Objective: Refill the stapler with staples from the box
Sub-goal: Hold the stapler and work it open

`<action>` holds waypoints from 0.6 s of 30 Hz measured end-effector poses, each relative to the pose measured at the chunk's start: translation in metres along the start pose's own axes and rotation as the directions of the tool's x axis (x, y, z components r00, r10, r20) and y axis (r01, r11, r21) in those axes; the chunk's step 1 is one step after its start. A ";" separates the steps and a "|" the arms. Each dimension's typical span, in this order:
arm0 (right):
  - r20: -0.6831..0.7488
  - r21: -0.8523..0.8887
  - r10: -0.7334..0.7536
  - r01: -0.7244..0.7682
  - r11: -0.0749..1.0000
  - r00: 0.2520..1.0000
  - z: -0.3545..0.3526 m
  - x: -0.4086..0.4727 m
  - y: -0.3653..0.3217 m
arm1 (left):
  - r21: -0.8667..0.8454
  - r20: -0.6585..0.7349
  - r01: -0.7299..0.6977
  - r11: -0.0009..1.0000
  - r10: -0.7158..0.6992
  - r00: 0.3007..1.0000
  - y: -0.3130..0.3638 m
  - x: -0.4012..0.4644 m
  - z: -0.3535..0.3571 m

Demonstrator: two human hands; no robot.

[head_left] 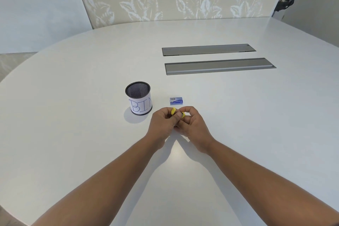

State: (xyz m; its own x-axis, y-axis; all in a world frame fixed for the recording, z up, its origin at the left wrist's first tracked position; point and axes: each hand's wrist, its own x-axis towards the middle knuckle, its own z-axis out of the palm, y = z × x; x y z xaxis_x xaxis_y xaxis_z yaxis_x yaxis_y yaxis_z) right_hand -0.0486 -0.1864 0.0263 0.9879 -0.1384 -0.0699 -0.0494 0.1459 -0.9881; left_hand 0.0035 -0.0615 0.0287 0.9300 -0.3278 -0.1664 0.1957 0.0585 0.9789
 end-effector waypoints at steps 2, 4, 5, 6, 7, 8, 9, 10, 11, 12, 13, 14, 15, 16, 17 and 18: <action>0.007 0.000 -0.005 0.005 1.000 1.000 0.000 0.000 0.000 | 0.044 -0.045 -0.026 0.999 0.028 0.999 -0.001 -0.001 0.002; 0.013 0.009 -0.005 0.005 1.000 1.000 -0.001 0.000 0.000 | 0.097 -0.082 -0.052 0.994 0.060 0.995 -0.002 -0.002 0.005; 0.015 0.018 -0.003 0.003 1.000 1.000 -0.002 0.000 0.001 | 0.130 -0.090 -0.066 0.989 0.078 0.993 -0.003 -0.002 0.006; 0.018 0.028 -0.001 0.001 1.000 1.000 -0.003 0.000 0.001 | 0.164 -0.094 -0.081 0.983 0.097 0.991 -0.003 -0.002 0.006; 0.023 0.038 0.001 -0.002 0.999 1.000 -0.003 0.000 0.001 | 0.193 -0.097 -0.096 0.976 0.117 0.988 -0.004 -0.002 0.007; 0.027 0.044 0.002 -0.004 0.999 1.000 -0.004 0.001 0.001 | 0.217 -0.101 -0.110 0.970 0.135 0.986 -0.004 -0.003 0.007; 0.030 0.046 0.002 -0.004 0.999 1.000 -0.005 0.001 0.002 | 0.236 -0.108 -0.120 0.964 0.149 0.983 -0.004 -0.003 0.009; 0.031 0.047 0.001 -0.002 0.999 1.000 -0.005 0.001 0.003 | 0.252 -0.118 -0.125 0.960 0.159 0.980 -0.004 -0.004 0.009; 0.034 0.047 -0.001 0.000 0.999 0.999 -0.005 0.002 0.003 | 0.270 -0.130 -0.127 0.955 0.167 0.977 -0.005 -0.004 0.010; 0.037 0.046 -0.002 0.001 0.999 0.999 -0.005 0.002 0.004 | 0.288 -0.142 -0.126 0.949 0.173 0.975 -0.005 -0.004 0.011; 0.041 0.046 -0.002 0.001 0.999 0.999 -0.006 0.002 0.004 | 0.303 -0.152 -0.126 0.945 0.178 0.972 -0.006 -0.004 0.012; 0.044 0.046 -0.003 0.001 0.999 0.999 -0.006 0.002 0.005 | 0.312 -0.159 -0.125 0.942 0.182 0.970 -0.007 -0.003 0.012; 0.047 0.047 -0.004 0.002 0.999 0.999 -0.007 0.002 0.005 | 0.318 -0.164 -0.127 0.939 0.186 0.969 -0.008 -0.003 0.013; 0.050 0.048 -0.006 0.003 0.999 0.999 -0.007 0.002 0.005 | 0.326 -0.166 -0.131 0.936 0.193 0.967 -0.009 -0.003 0.013; 0.053 0.051 -0.007 0.005 0.999 0.999 -0.008 0.003 0.005 | 0.339 -0.169 -0.135 0.931 0.202 0.965 -0.009 -0.003 0.014; 0.056 0.054 -0.010 0.007 0.999 0.998 -0.008 0.003 0.006 | 0.354 -0.175 -0.138 0.925 0.211 0.962 -0.010 -0.002 0.014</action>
State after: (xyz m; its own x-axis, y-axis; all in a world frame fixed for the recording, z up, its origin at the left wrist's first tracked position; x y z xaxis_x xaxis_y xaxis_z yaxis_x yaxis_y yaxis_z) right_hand -0.0472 -0.1936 0.0192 0.9950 -0.0850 -0.0523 -0.0346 0.1972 -0.9798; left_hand -0.0049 -0.0748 0.0210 0.9901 -0.1379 0.0259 -0.0581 -0.2347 0.9703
